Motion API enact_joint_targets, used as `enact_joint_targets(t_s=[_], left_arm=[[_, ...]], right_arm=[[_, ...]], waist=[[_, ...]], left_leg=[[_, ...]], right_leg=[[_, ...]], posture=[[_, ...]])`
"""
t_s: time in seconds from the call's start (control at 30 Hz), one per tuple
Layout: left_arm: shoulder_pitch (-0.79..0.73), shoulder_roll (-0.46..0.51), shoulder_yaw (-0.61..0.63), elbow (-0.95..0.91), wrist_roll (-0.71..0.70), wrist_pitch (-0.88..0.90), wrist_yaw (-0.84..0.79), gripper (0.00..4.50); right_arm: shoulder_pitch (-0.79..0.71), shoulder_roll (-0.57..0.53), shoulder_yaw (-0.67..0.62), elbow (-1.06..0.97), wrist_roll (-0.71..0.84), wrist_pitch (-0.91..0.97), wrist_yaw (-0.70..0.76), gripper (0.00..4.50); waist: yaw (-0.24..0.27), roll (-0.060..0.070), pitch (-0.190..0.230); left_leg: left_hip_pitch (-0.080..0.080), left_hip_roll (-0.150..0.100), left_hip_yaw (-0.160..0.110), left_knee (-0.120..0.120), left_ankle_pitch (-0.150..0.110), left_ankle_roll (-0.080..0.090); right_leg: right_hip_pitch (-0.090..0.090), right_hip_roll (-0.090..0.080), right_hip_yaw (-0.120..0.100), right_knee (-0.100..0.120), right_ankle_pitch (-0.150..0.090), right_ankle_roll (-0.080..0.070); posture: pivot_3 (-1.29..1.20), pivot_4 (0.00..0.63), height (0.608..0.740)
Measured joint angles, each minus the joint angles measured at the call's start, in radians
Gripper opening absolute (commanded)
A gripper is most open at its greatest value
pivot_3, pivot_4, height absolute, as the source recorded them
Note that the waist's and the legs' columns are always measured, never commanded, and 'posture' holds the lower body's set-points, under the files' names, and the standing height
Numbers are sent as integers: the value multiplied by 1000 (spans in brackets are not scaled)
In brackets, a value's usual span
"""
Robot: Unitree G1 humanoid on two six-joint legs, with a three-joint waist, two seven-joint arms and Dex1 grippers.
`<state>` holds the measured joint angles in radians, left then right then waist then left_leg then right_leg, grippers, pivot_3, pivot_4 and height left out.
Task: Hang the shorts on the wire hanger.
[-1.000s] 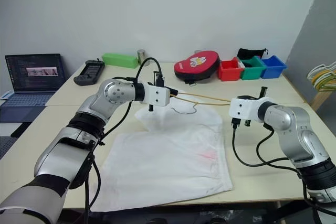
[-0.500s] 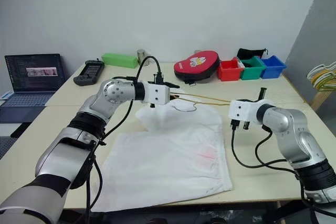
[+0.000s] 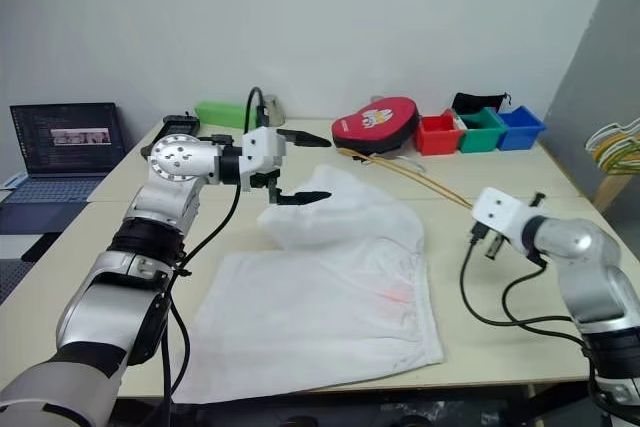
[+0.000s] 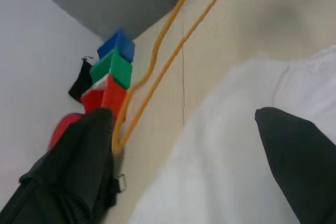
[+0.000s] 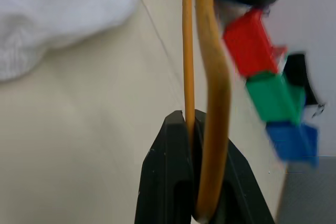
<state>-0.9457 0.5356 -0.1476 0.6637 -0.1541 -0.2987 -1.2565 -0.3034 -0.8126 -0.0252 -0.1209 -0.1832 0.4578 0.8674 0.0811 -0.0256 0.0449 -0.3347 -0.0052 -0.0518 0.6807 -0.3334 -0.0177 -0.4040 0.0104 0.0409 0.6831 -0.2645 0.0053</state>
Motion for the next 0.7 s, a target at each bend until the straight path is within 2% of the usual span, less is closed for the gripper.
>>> enact_joint_targets(t_s=[0.17, 0.3, 0.37, 0.47, 0.6, 0.7], left_arm=[[274, -17, 45, -323, -130, 337, 61, 4482], [385, -38, 33, -498, -161, 458, 114, 4482], [434, -40, 33, -605, -179, 511, 140, 4482], [512, -40, 26, -727, -191, 562, 171, 4482], [550, -38, 24, -759, -196, 607, 200, 4482], [548, -42, 24, -790, -200, 629, 222, 4482]], right_arm=[[181, -61, -193, -9, 312, 435, 220, 0], [271, -135, -253, -60, 476, 645, 325, 0], [335, -177, -287, -62, 555, 744, 374, 0], [533, -239, -324, -46, 636, 812, 433, 0], [723, -223, -337, -66, 692, 838, 444, 0], [800, -188, -345, -114, 723, 832, 426, 0]], waist=[[3, 3, -2], [1, 3, -2], [1, 4, -3], [3, 6, -6], [11, 6, -6], [7, 6, -8]], left_leg=[[2, 1, -4, 0, 0, 0], [5, 0, -4, 1, 0, 0], [8, 1, -5, 0, 0, 1], [12, 2, -5, -1, 0, 1], [12, 1, -6, 0, 0, 1], [12, 1, -5, 0, 0, 1]], right_leg=[[1, -2, 3, 2, 0, 0], [3, -2, 3, 5, 0, 0], [11, -1, 2, 3, -1, 0], [18, 0, 0, -3, -3, 5], [18, 0, 0, -3, -4, 6], [18, 0, 2, -3, -4, 7]], posture=[[177, 0, 740], [188, 0, 740], [199, 0, 740], [208, 0, 740], [215, 0, 740], [210, 0, 740]])
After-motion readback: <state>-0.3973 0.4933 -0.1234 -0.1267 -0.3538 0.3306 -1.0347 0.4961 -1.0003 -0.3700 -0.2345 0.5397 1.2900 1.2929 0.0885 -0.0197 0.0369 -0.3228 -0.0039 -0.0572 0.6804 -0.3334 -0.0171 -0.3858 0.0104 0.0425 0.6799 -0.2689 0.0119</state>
